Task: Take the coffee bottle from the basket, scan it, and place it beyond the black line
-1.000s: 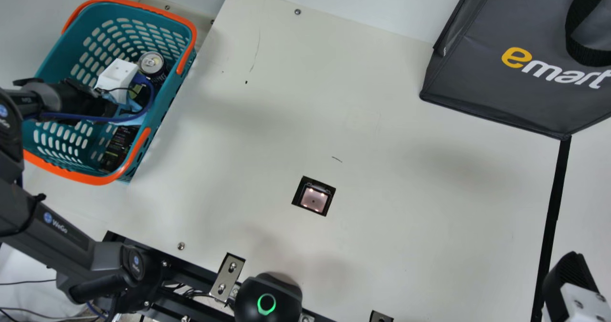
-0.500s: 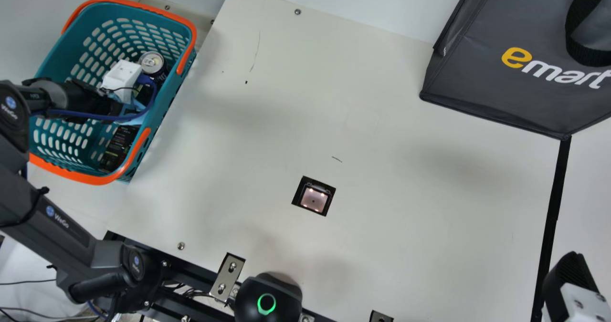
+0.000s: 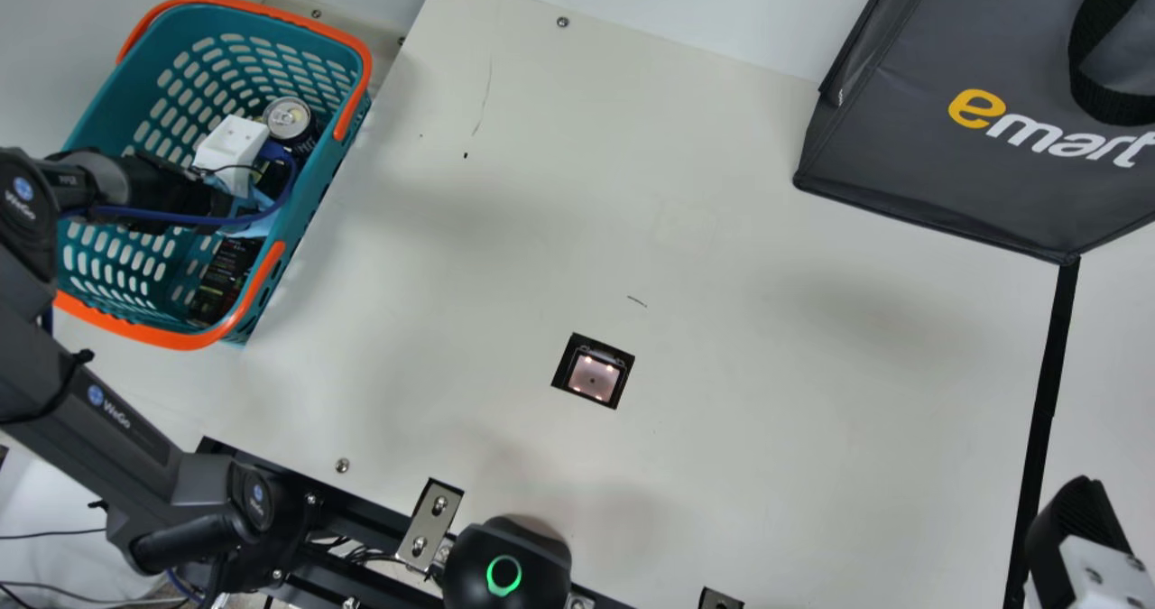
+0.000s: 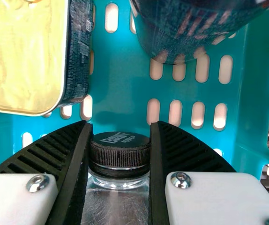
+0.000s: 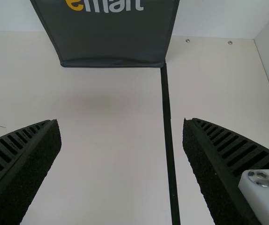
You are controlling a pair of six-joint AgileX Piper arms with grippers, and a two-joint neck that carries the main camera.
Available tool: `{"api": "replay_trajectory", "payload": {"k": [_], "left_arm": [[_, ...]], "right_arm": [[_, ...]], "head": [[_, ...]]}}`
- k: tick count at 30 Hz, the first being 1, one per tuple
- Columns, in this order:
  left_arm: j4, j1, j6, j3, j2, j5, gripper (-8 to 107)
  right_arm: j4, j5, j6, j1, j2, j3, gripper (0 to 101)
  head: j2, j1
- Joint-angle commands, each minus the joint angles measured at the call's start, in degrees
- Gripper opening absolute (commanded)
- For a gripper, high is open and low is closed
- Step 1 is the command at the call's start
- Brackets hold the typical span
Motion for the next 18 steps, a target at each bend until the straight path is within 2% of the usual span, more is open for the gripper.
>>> {"api": "replay_trajectory", "payload": {"k": [1,18], "left_arm": [[-0.12,0.23,0.05,0.02,-0.39,0.28,10],[2.36,3.24,-2.61,3.12,-11.05,6.31,10]], "right_arm": [[0.0,0.0,0.0,0.0,0.0,0.0,91],[0.0,0.0,0.0,0.0,0.0,0.0,91]], "head": [[0.14,-0.96],[0.14,-0.96]]}}
